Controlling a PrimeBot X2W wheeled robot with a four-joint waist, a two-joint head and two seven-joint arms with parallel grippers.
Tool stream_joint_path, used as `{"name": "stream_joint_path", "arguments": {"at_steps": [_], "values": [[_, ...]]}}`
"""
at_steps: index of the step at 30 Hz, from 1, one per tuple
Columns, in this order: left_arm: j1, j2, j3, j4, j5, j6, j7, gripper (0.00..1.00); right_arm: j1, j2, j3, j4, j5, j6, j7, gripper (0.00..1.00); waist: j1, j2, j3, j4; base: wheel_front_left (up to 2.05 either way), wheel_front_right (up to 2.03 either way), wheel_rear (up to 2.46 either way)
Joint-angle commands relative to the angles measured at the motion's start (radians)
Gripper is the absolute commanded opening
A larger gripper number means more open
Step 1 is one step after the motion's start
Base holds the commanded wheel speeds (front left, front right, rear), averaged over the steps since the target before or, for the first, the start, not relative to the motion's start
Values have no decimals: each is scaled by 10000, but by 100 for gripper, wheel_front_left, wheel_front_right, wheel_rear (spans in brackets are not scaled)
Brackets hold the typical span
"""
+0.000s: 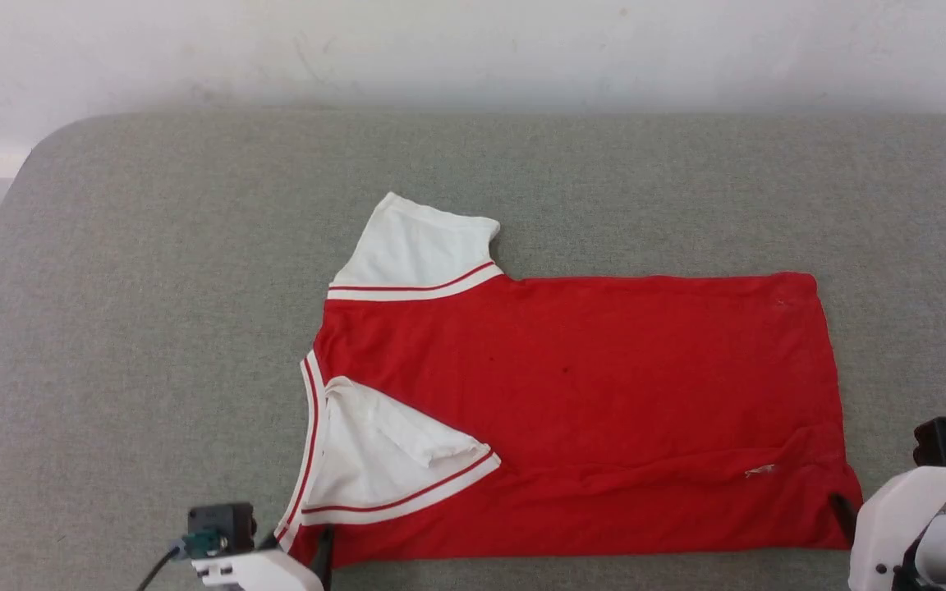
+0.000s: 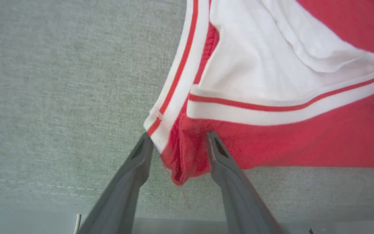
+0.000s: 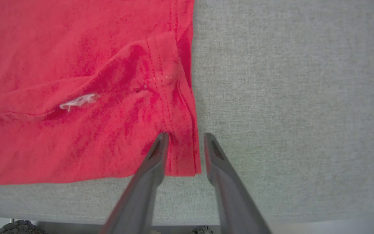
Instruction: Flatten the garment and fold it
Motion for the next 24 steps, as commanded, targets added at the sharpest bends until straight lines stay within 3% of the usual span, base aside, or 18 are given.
{"name": "stream_joint_path", "arguments": {"at_steps": [1,7,12,18,21,24], "values": [[-259,-37,94,13,-1,-174,-290,100,-154,-43,18,51,-39,-21,-208,100,0,0,-13,15,0,0,0],[-901,42,498,-360,414,-618,-2095,100,-735,-86,-16,-362,91,-21,-1796,100,0,0,-157,-62,0,0,0],[-1289,-30,825,-806,803,-932,-3582,100,-917,-309,384,-905,342,-21,-4079,100,0,0,-259,-180,0,0,0],[-1365,-333,1707,-1614,1354,-1115,-3940,100,-983,-339,805,-1406,222,-21,-6718,100,0,0,50,-576,0,0,0],[-1421,-520,1986,-1884,1466,-1369,-3946,100,-1042,-211,817,-1526,122,-21,-7344,100,0,0,345,-769,0,0,0],[-1929,-269,1855,-1793,1637,-1594,-3688,100,-1100,-35,859,-1629,3,-21,-7577,100,0,0,652,-1031,0,0,0]]}}
